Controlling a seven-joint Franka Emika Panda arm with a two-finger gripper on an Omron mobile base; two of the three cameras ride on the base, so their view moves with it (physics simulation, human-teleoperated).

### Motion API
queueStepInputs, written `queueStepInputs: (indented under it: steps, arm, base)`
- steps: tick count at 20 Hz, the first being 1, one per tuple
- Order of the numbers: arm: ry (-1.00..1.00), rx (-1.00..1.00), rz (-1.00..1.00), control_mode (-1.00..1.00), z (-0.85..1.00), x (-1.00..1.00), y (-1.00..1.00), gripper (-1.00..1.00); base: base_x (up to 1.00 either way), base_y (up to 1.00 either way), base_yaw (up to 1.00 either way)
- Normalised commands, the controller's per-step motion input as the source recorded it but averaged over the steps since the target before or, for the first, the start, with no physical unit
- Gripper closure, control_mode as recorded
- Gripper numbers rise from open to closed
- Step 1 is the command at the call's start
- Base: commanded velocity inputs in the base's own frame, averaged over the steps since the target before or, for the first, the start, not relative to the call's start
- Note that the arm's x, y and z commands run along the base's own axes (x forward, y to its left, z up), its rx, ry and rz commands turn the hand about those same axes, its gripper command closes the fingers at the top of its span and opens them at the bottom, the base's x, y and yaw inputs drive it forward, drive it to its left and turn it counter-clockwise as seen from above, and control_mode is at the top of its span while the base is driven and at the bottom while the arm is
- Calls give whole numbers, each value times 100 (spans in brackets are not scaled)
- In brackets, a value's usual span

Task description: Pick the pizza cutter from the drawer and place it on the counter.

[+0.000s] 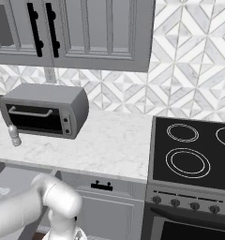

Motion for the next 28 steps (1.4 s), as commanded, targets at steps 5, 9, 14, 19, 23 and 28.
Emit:
queueStepInputs:
  steps: [5,9,14,19,23,28]
  arm:
    - [-10,-1,7,-100,-52,-2,1,-100]
    - [-14,0,8,-100,-38,-7,0,-100]
    - [-20,0,7,-100,-33,-8,0,-100]
    - [-8,0,3,-100,-17,-4,2,100]
    - [0,0,0,-100,0,0,0,100]
    - [0,0,0,-100,0,0,0,100]
  base:
    - [0,0,0]
    - [0,0,0]
    - [0,0,0]
    - [0,0,0]
    - [0,0,0]
    - [0,0,0]
